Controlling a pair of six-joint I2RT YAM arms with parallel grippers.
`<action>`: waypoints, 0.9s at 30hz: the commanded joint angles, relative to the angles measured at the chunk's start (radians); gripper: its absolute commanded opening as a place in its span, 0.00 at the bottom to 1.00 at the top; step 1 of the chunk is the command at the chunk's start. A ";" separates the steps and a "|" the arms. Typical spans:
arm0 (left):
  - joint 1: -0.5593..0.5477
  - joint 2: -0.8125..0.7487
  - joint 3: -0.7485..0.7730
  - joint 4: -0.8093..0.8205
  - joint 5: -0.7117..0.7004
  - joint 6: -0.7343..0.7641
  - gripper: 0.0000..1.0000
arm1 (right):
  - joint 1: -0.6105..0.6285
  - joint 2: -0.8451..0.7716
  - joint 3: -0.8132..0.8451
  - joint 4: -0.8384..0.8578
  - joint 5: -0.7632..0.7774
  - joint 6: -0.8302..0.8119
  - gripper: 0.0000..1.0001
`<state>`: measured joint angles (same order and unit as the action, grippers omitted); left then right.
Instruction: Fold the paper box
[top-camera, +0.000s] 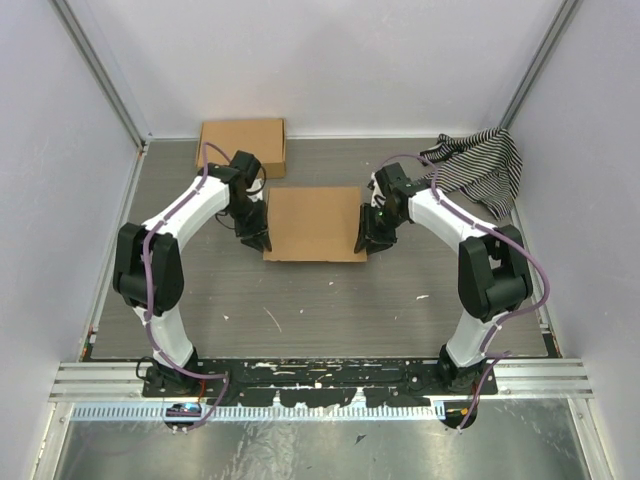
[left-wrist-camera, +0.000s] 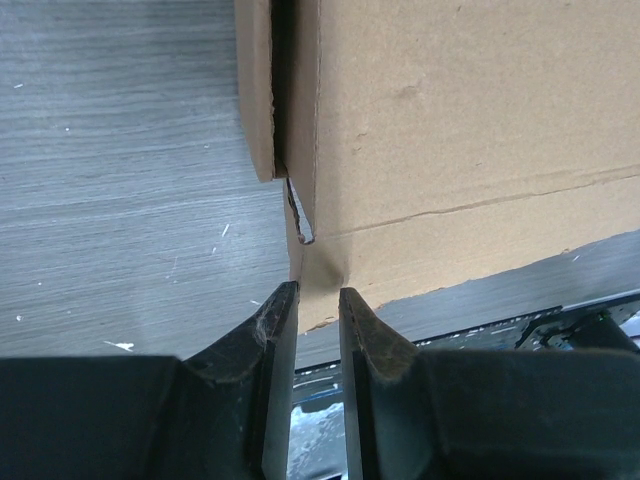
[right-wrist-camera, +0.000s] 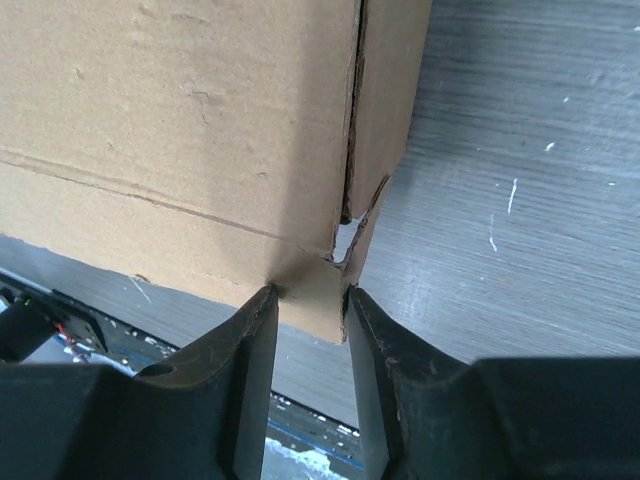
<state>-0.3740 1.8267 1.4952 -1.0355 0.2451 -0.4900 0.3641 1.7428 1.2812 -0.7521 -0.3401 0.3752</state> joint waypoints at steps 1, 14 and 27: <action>-0.014 0.022 0.035 -0.043 0.073 0.023 0.29 | 0.019 0.001 0.078 -0.036 -0.108 0.031 0.40; -0.015 0.035 0.087 -0.141 0.037 0.084 0.30 | 0.018 0.028 0.181 -0.131 -0.151 0.044 0.42; -0.015 0.060 0.093 -0.198 -0.054 0.141 0.31 | 0.018 0.057 0.153 -0.109 -0.111 0.020 0.42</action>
<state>-0.3824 1.8759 1.5673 -1.2163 0.2001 -0.3679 0.3725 1.8015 1.4185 -0.8940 -0.4263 0.3958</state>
